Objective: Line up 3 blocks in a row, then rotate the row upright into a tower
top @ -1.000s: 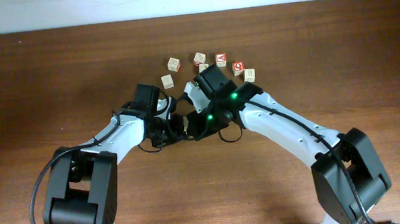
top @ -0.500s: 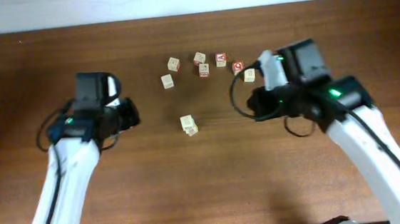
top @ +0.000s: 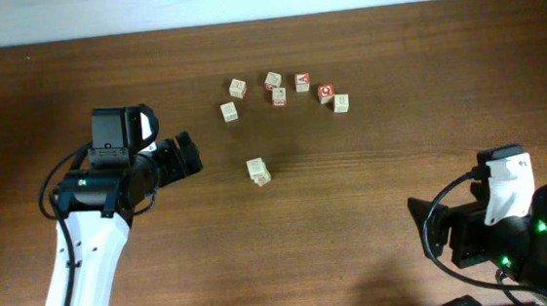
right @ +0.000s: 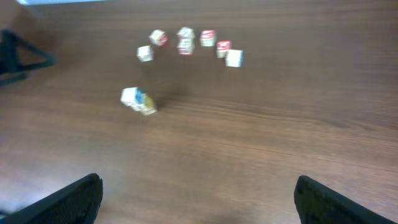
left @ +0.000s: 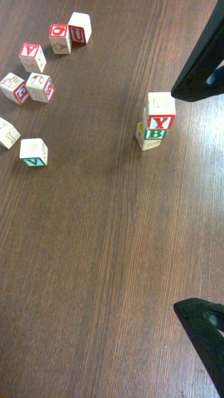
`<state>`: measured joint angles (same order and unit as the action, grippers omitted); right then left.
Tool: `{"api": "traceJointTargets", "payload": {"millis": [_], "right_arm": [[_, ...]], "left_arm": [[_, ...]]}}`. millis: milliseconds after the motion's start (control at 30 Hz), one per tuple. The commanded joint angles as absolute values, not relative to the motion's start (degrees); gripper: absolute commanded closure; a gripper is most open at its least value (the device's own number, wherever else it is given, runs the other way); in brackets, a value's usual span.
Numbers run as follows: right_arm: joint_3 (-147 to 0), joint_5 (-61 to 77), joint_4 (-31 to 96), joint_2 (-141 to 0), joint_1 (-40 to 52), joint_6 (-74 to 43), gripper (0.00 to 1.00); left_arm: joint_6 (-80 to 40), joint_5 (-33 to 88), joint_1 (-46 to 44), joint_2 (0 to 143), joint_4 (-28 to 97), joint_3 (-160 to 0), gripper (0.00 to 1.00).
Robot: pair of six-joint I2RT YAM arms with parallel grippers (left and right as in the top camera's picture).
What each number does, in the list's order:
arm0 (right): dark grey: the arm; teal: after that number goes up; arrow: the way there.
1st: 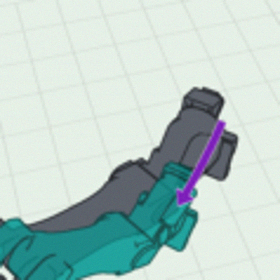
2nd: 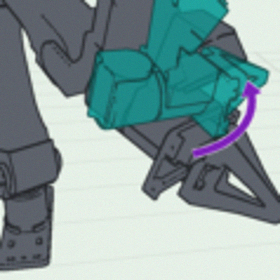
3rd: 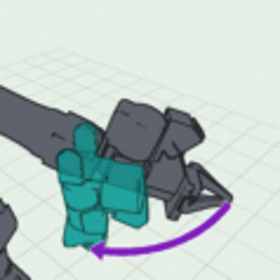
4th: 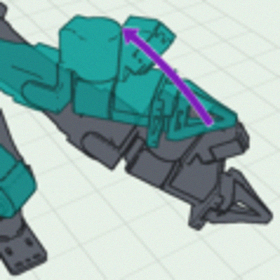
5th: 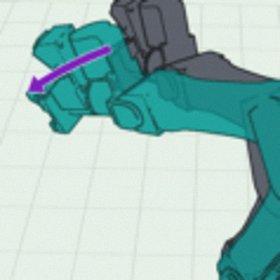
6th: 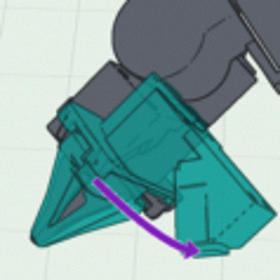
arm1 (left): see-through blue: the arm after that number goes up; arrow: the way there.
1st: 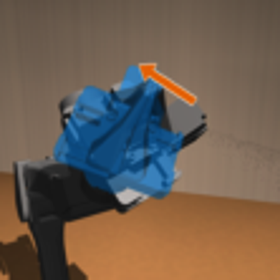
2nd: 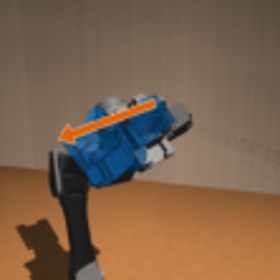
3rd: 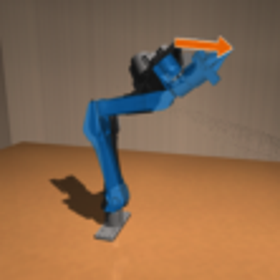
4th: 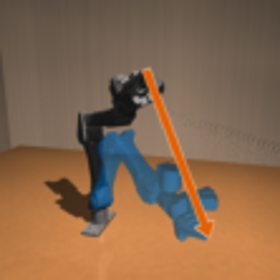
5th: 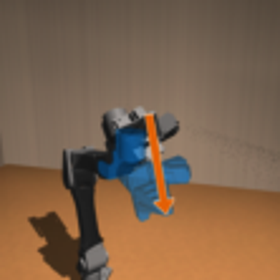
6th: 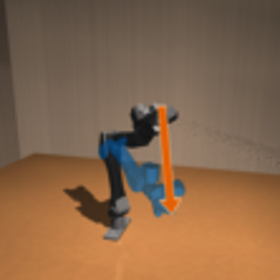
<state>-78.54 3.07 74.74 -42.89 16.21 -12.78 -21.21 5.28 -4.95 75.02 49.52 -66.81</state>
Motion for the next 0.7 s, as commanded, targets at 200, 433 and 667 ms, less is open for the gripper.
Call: {"api": "traceJointTargets", "payload": {"millis": [200,433,667], "right_arm": [[-31.09,-3.01,21.69,-19.05,3.97,-0.62,0.01],[-0.43,-1.08,4.75,-0.19,4.1,0.3,0.02],[-0.34,-0.62,4.51,-0.19,4.1,1.28,0.01]], "left_arm": [[-20.73,4.67,-4.82,74.98,49.39,-67.11,0.01],[-20.73,4.67,-4.82,74.98,49.39,-67.11,0.01],[-20.73,4.67,-4.82,74.98,49.39,-67.11,0.01]]}}
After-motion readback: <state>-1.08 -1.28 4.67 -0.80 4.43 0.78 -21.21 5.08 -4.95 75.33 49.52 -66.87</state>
